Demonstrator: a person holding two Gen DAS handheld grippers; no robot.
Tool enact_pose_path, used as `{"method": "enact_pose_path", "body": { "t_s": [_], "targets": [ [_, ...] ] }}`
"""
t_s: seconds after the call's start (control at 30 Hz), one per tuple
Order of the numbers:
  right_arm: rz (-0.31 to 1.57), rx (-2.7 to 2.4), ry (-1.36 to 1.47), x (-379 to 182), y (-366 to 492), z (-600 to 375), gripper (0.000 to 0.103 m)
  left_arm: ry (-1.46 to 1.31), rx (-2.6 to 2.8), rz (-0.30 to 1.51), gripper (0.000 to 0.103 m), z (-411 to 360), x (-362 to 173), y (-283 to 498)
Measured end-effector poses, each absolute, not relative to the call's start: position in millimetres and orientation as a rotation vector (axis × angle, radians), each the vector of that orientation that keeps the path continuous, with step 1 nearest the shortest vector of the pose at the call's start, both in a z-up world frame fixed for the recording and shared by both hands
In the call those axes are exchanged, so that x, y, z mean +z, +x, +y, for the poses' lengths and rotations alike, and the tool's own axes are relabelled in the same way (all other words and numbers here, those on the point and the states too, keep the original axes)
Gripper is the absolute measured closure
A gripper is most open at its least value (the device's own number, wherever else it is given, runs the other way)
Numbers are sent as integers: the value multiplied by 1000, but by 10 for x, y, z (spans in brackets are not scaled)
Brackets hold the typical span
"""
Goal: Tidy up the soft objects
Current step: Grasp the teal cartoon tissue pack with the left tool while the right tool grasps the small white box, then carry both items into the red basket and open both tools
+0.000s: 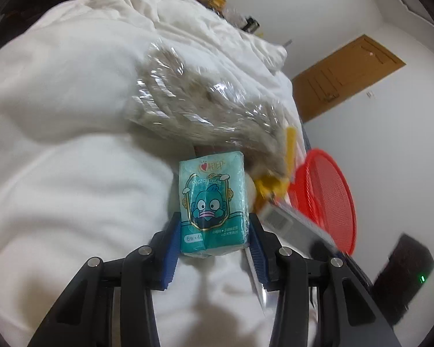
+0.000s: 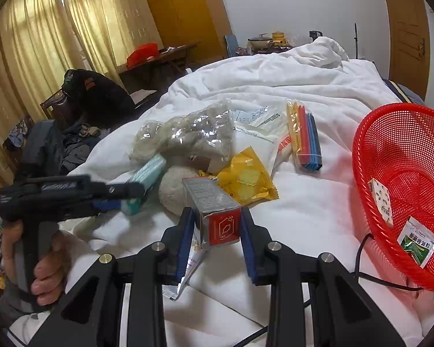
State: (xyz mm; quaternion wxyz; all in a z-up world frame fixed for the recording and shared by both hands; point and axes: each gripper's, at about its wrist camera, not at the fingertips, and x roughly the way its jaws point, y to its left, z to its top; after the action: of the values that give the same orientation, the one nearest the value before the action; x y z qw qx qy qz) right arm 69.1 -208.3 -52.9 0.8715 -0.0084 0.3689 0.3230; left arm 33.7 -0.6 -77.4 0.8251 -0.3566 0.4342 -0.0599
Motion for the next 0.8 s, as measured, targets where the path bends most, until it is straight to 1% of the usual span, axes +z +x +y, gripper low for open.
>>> {"method": "enact_pose_path", "body": {
  "t_s": [0.1,0.33,0.5,0.67,0.8],
  "targets": [
    [775,679,-5,-530,711,-2101,72,-756,-178,954,57,-94,-700,257],
    [744,685,30,-427,702,-2209,73,-614,-205,850,57,-365,-430,169],
    [692,684,56,-165,680,-2391,73,-571,-227,824,57,-486,-292,239],
    [605,633,35,154,616,-2858,73,-504,-269,837,57,-746,-59,417],
    [580,535,62,190,717,-3399,73,-443,-314,837,57,-1055,147,518]
  ]
}}
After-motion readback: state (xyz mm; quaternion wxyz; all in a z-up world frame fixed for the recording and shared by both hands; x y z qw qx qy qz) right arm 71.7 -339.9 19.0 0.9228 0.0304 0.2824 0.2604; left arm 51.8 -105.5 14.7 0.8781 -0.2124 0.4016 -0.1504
